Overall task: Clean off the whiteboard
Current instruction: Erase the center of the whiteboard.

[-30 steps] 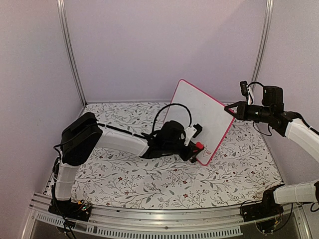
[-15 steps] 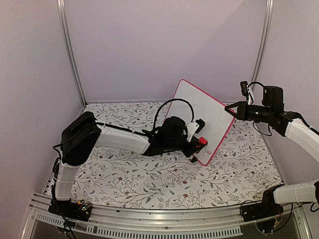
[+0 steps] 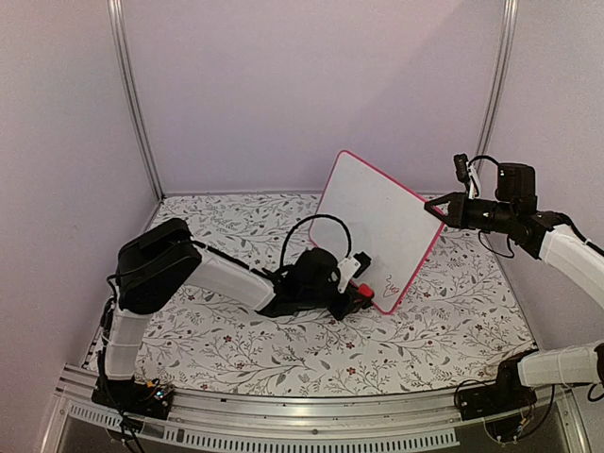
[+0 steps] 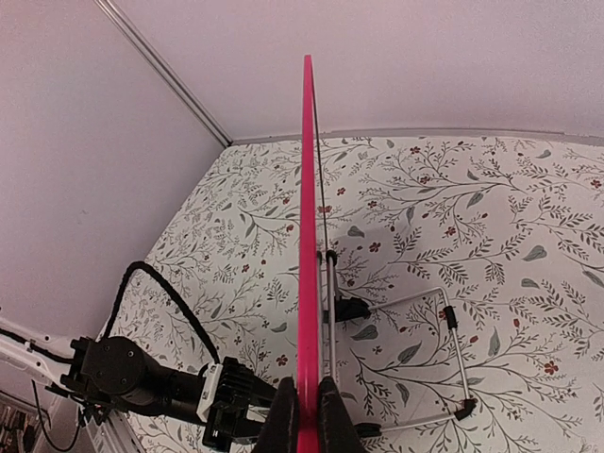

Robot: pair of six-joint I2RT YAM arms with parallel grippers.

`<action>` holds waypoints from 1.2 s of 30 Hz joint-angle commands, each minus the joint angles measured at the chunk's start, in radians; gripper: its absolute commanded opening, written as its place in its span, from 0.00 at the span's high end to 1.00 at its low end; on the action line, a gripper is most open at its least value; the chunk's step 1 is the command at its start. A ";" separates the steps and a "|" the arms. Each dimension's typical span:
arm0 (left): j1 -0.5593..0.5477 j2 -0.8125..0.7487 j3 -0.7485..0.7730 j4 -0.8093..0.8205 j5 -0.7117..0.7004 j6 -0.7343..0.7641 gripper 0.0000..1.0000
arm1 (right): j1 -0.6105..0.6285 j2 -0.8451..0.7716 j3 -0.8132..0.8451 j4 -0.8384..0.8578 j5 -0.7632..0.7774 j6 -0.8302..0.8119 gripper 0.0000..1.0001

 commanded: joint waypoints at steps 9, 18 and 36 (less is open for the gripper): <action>-0.023 -0.003 0.128 0.001 0.024 0.028 1.00 | 0.030 0.033 -0.038 -0.133 -0.075 0.006 1.00; -0.026 0.022 0.290 -0.088 0.027 0.068 1.00 | 0.030 0.036 -0.005 -0.155 -0.064 0.002 1.00; -0.032 0.059 0.090 -0.084 0.014 -0.006 1.00 | 0.030 0.024 -0.025 -0.149 -0.071 0.003 1.00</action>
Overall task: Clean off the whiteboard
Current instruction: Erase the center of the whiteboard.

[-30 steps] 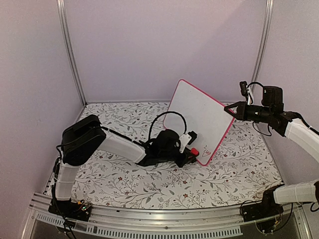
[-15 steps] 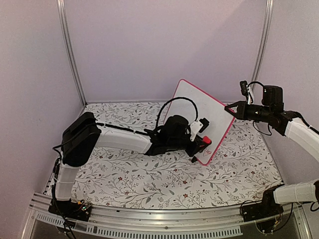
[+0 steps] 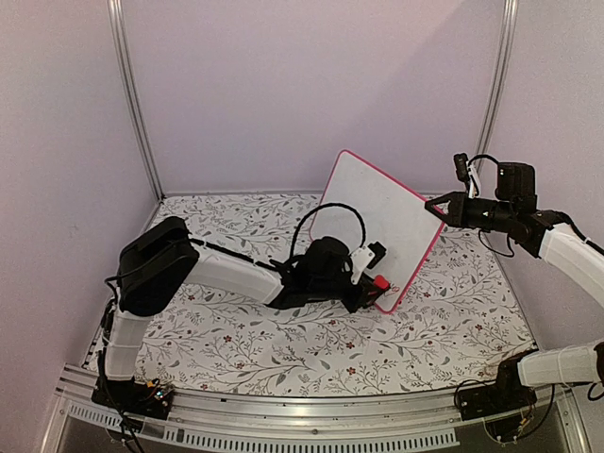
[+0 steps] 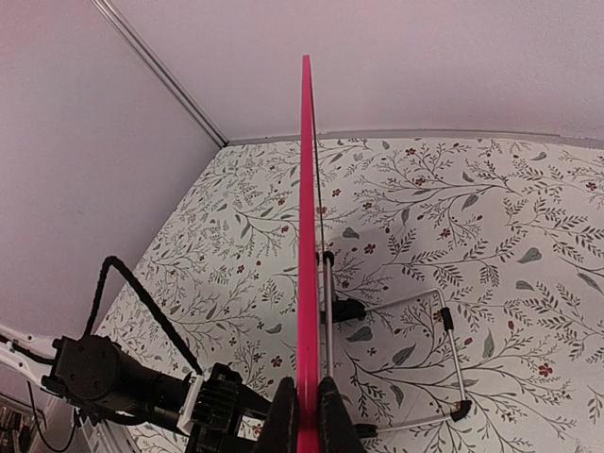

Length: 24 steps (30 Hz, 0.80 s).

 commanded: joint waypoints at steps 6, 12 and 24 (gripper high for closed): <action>-0.013 0.064 -0.042 -0.040 -0.014 -0.011 1.00 | 0.031 0.009 -0.034 -0.147 -0.072 0.013 1.00; -0.013 0.049 -0.007 -0.013 -0.017 0.014 1.00 | 0.032 0.011 -0.041 -0.143 -0.071 0.009 1.00; -0.015 0.027 0.118 -0.026 0.002 0.029 1.00 | 0.032 0.024 -0.044 -0.132 -0.076 0.011 1.00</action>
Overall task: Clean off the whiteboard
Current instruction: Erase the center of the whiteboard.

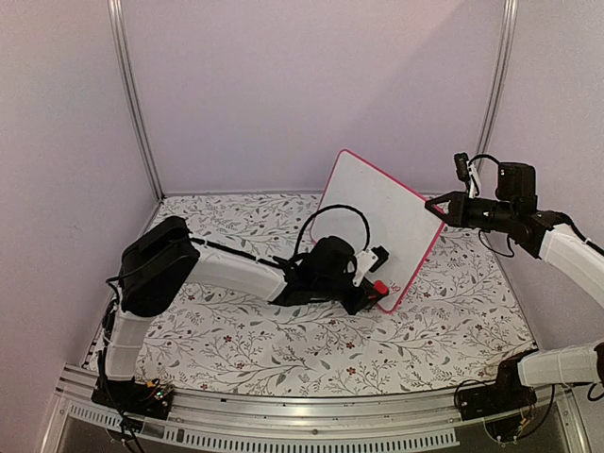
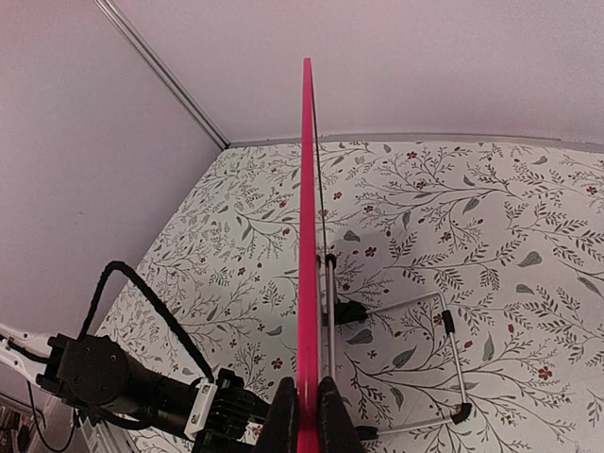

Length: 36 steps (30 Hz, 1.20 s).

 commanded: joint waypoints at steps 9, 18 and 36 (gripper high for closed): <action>-0.014 0.004 0.128 0.063 -0.015 0.038 1.00 | 0.032 0.028 -0.031 -0.145 -0.072 0.012 1.00; -0.013 0.035 0.234 0.021 -0.007 0.049 1.00 | 0.032 0.041 0.002 -0.161 -0.076 0.004 1.00; -0.013 0.029 -0.023 0.040 -0.035 0.001 1.00 | 0.032 0.028 -0.032 -0.150 -0.072 0.002 1.00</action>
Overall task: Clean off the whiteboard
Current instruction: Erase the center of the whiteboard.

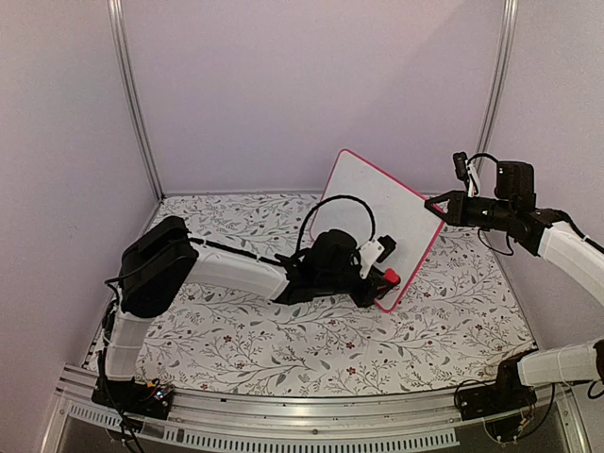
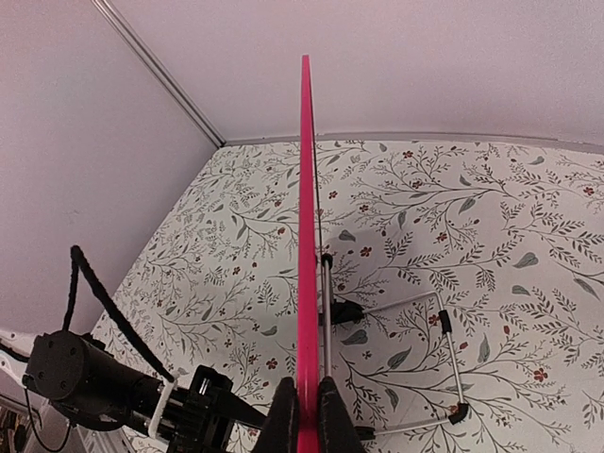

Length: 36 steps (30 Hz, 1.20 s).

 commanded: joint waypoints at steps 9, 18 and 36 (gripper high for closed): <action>0.013 0.045 -0.150 -0.070 -0.054 -0.010 1.00 | 0.032 0.027 -0.043 -0.132 -0.085 0.015 1.00; 0.020 0.064 -0.057 -0.049 -0.028 0.004 1.00 | 0.033 0.030 -0.054 -0.126 -0.091 0.017 1.00; 0.011 0.031 0.041 0.004 0.011 0.020 1.00 | 0.033 0.044 -0.049 -0.124 -0.099 0.022 1.00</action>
